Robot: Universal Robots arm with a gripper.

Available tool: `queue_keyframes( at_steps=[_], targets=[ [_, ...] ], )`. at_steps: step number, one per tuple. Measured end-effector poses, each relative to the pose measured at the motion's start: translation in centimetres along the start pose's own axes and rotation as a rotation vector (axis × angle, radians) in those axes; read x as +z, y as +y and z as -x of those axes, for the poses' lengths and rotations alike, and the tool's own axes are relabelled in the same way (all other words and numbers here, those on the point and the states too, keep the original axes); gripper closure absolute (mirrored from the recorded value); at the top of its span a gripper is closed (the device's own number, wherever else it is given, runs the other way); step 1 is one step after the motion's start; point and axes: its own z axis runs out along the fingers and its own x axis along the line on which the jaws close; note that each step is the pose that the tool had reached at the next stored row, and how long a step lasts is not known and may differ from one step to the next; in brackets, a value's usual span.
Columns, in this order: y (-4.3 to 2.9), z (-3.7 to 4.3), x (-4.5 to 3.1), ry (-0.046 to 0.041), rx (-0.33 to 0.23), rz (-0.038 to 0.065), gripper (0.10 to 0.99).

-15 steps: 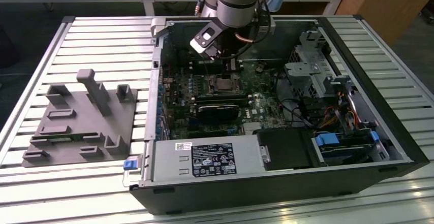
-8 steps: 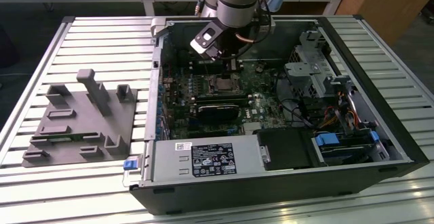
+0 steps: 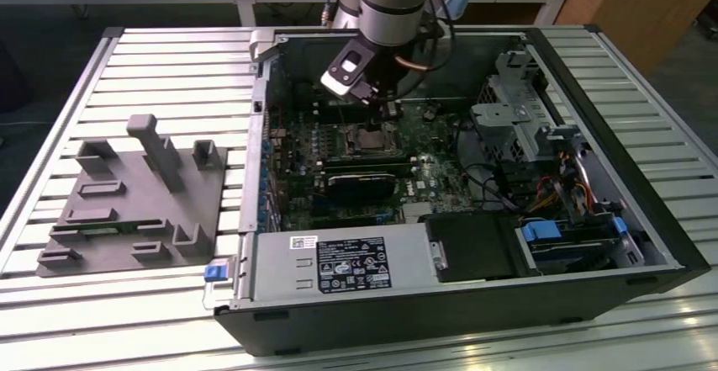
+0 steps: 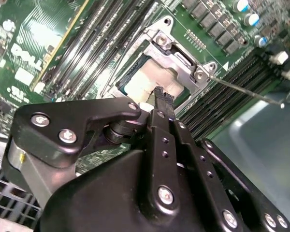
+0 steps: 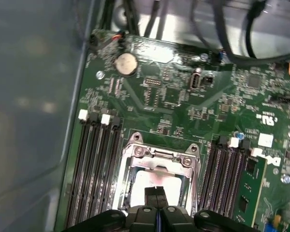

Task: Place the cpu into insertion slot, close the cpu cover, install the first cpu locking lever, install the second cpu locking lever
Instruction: 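Close the cpu cover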

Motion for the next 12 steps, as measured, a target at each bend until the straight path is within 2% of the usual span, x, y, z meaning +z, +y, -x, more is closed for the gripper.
queue_keyframes(
  at_steps=[12],
  targets=[
    [0.00,0.00,0.07,-0.0026,-0.218,-0.007,0.980]
  ],
)
